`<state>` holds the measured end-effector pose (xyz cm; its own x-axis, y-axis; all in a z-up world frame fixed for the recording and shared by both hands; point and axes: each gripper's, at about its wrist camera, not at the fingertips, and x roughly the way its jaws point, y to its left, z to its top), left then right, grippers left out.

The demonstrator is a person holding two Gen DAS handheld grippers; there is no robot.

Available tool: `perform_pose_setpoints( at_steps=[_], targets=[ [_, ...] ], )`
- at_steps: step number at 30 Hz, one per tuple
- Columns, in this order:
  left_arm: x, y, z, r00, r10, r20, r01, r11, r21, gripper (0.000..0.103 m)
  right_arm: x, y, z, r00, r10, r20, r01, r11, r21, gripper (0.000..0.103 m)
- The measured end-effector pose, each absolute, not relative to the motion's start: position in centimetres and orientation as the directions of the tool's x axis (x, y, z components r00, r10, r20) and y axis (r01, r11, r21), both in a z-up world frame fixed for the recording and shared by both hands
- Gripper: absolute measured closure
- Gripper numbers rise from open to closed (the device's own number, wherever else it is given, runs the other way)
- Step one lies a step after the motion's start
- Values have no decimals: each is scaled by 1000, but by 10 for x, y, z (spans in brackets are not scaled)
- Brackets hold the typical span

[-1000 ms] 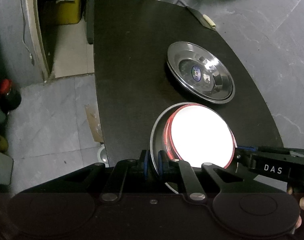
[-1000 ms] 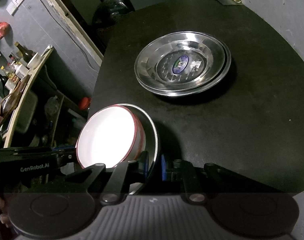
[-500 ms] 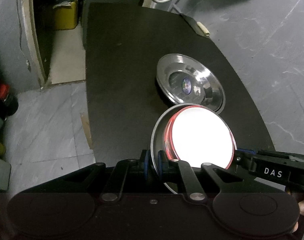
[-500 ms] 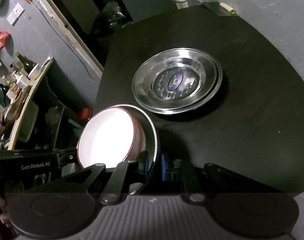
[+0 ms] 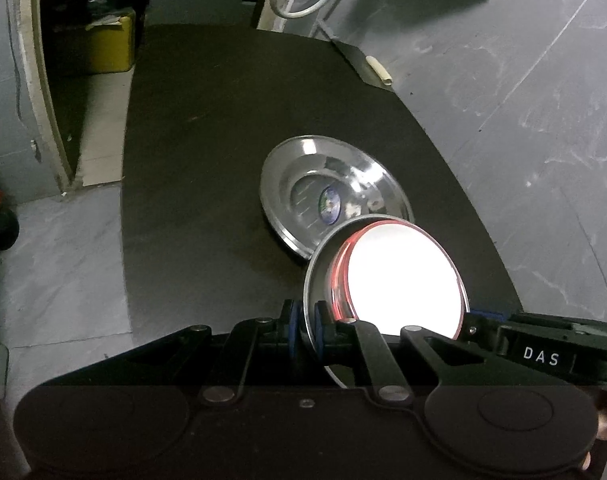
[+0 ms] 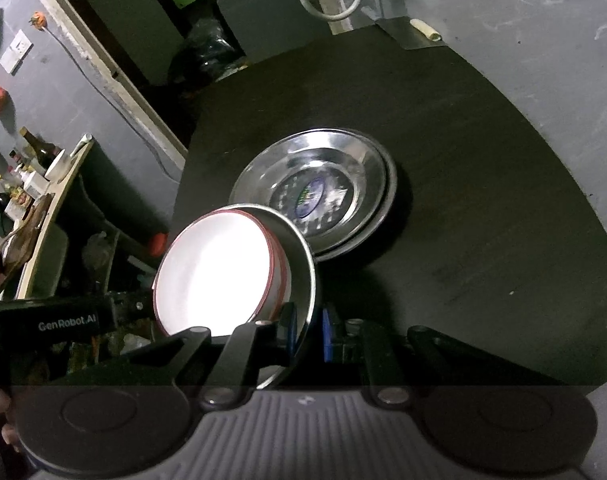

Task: Organize plates and bowls
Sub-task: 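Lift the steel bowl with both grippers and carry it onto the plate stack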

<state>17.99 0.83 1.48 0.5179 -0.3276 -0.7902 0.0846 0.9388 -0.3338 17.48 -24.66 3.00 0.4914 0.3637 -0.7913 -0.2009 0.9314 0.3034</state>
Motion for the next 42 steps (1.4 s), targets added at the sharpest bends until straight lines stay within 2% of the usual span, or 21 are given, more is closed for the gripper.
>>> perform_pose_setpoints(
  at_steps=[14, 42],
  targets=[
    [214, -13, 16, 546, -336, -768, 33, 924, -381, 96, 214, -264, 46, 485, 348, -802, -228, 936, 269, 88],
    [285, -8, 2, 548, -185, -816, -190, 922, -337, 98, 328, -247, 28, 356, 448, -821, -366, 874, 318, 88]
  ],
)
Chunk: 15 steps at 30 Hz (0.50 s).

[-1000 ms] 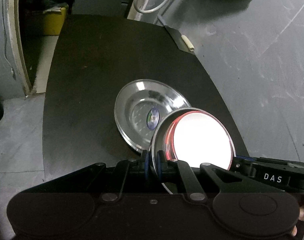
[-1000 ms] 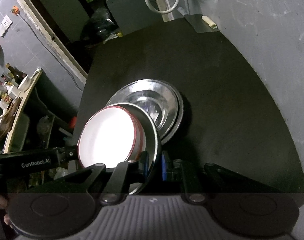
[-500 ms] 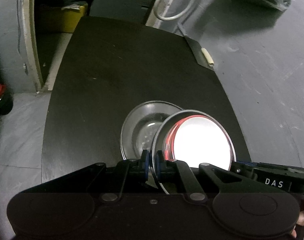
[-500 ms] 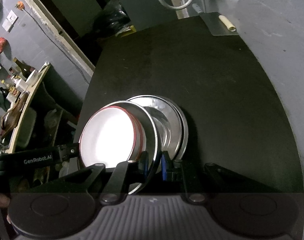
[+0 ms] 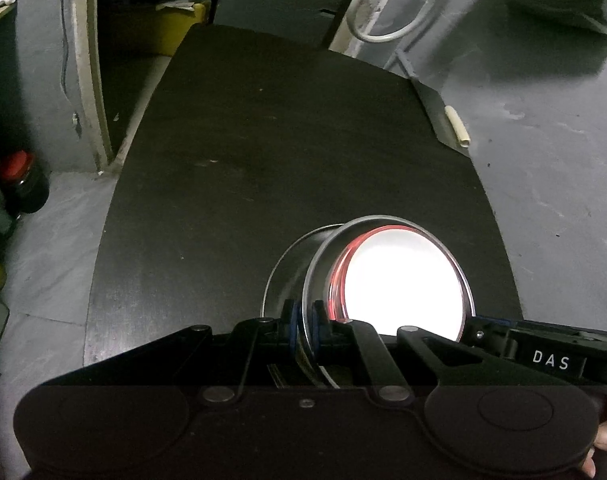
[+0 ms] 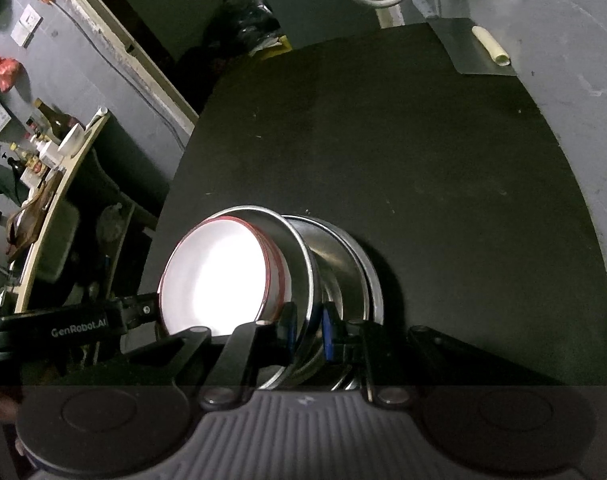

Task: Organize plates and bowls
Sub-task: 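Lift the steel bowl with both grippers and carry it onto the plate stack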

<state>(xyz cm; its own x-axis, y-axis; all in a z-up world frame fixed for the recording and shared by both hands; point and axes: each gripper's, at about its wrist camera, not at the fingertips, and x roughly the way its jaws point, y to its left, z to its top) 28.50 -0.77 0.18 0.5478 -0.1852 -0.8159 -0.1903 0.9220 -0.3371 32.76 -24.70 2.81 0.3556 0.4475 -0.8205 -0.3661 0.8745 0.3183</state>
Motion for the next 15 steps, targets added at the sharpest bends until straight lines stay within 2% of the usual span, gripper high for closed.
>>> perform_pose_setpoints(
  at_steps=[15],
  targets=[
    [298, -19, -4, 510, -129, -851, -196, 945, -262, 97, 339, -253, 9, 332, 486, -808, -348, 860, 374, 88]
  ],
)
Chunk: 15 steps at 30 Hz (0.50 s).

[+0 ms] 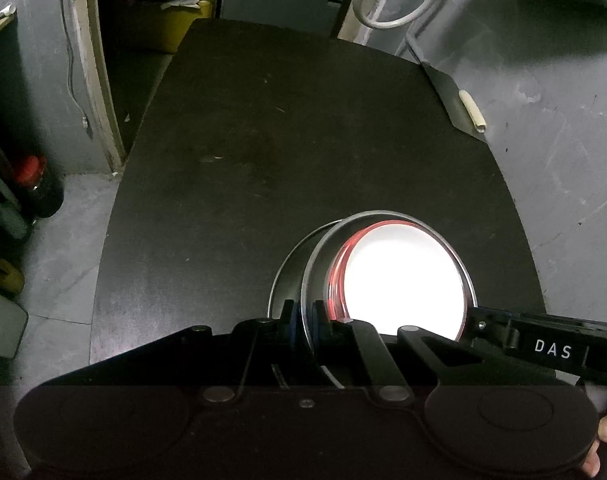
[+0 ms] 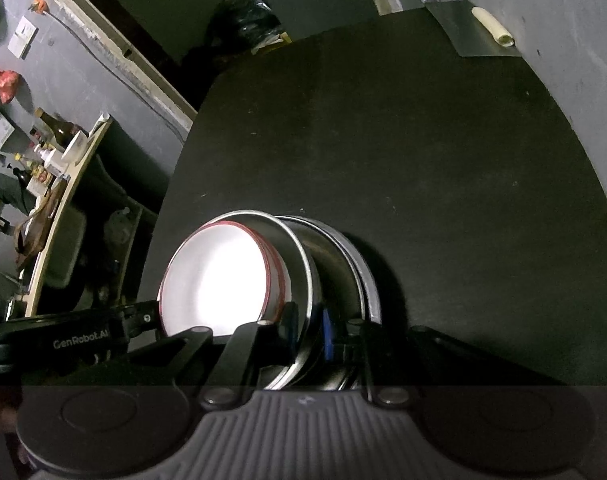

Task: Organize plates and bowls
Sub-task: 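Lift the steel bowl with both grippers and carry it onto the plate stack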

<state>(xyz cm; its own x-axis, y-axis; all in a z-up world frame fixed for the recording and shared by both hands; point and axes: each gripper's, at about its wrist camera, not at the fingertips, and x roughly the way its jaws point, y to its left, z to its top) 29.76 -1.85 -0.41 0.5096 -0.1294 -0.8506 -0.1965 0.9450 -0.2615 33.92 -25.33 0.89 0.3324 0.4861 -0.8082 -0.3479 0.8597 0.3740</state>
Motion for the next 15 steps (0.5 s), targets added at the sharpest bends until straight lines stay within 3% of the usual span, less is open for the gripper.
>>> perform_pose_setpoints(
  at_steps=[15],
  targets=[
    [296, -22, -5, 518, -119, -847, -194, 948, -252, 97, 337, -258, 5, 343, 492, -800, -335, 860, 386, 88]
  ],
)
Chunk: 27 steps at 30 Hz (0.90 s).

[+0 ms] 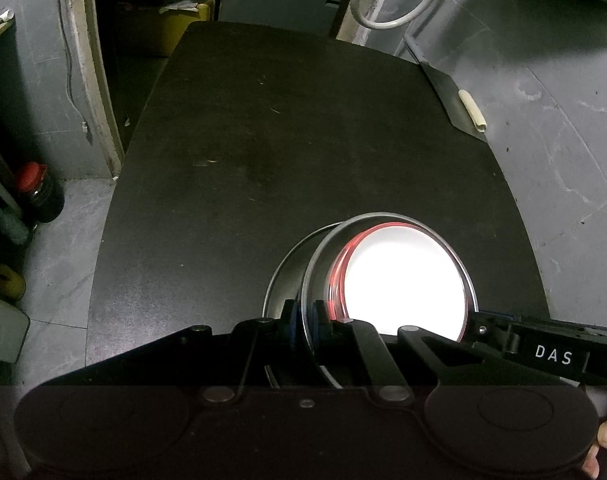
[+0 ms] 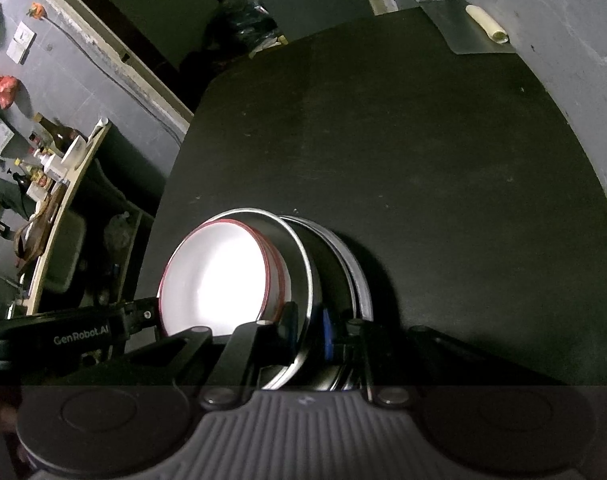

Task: Organize plates and bowls
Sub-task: 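Lift the steel bowl with both grippers and carry it onto the plate stack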

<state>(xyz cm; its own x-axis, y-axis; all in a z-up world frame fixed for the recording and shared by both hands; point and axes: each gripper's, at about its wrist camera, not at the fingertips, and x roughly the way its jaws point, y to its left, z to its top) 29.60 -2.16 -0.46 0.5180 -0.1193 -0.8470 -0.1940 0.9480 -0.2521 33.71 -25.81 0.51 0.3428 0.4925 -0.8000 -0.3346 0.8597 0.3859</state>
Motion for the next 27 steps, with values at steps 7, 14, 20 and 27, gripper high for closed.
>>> perform_pose_setpoints(
  at_steps=[7, 14, 20, 27],
  targets=[
    [297, -22, -4, 517, -120, -847, -197, 947, -254, 97, 335, -258, 4, 354, 497, -793, -316, 861, 398, 87],
    [296, -21, -3, 521, -118, -845, -196, 947, -253, 96, 333, -257, 4, 368, 493, -788, -311, 864, 396, 87],
    [295, -22, -3, 522, -105, -846, -198, 950, -240, 91, 331, -258, 5, 381, 491, -784, -313, 866, 390, 87],
    [291, -23, -1, 535, -74, -842, -227, 947, -228, 76, 327, -262, 7, 411, 475, -778, -296, 877, 379, 76]
  ],
)
